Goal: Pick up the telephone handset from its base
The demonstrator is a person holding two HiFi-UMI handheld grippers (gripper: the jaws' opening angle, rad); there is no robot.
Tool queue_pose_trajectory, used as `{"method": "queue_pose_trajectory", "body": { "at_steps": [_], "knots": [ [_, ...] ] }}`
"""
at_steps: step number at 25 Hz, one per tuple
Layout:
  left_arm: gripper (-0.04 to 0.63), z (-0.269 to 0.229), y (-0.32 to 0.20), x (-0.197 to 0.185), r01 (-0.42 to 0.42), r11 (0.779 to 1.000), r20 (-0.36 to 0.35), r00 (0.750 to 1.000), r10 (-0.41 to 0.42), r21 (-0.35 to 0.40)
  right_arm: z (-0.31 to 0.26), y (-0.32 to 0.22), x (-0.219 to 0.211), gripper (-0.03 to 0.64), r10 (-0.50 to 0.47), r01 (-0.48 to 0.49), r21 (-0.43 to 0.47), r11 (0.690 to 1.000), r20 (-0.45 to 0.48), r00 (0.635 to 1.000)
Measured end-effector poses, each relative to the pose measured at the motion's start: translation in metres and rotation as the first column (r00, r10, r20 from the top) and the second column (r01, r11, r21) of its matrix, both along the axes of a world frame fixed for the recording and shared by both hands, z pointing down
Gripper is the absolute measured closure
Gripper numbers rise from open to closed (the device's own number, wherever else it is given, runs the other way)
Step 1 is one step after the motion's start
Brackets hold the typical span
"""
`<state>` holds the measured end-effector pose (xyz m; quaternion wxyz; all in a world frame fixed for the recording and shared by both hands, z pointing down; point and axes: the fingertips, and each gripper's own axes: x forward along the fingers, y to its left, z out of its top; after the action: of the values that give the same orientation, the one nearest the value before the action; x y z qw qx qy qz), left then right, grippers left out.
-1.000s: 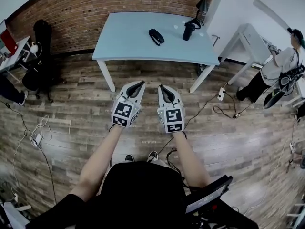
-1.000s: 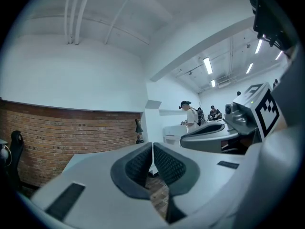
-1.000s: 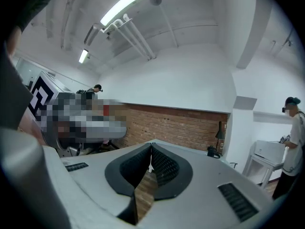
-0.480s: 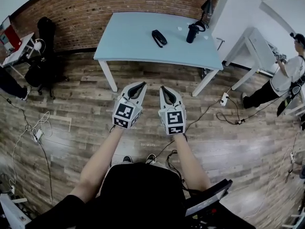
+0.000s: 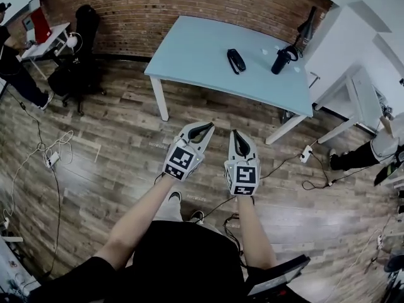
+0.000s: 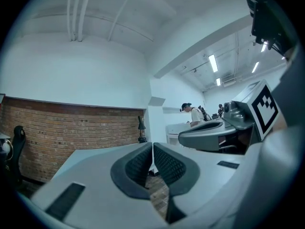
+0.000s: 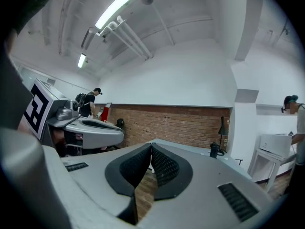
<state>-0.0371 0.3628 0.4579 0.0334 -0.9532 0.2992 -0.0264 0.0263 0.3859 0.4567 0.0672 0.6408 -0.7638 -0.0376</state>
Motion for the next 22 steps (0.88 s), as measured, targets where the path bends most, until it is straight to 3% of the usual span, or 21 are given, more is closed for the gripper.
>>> {"method": "queue_pose_trajectory", "body": {
  "at_steps": [7, 16, 22],
  "knots": [
    [0.566, 0.001, -0.026, -0.013, -0.021, 1.0, -0.025, 0.999, 0.02, -0.017, -0.013, -0.023, -0.003, 0.603, 0.031, -0.031, 0.009, 0.999, -0.058, 0.998],
    [0.566, 0.005, -0.067, -0.058, -0.041, 0.999, -0.067, 0.997, 0.039, -0.025, -0.016, -0.061, -0.042, 0.603, 0.061, -0.059, 0.016, 0.998, -0.163, 0.985],
    [0.566, 0.002, -0.09, -0.077, -0.025, 0.998, -0.112, 0.994, 0.018, -0.063, -0.015, -0.08, -0.064, 0.603, 0.05, -0.049, 0.009, 0.999, -0.167, 0.985]
  ]
}}
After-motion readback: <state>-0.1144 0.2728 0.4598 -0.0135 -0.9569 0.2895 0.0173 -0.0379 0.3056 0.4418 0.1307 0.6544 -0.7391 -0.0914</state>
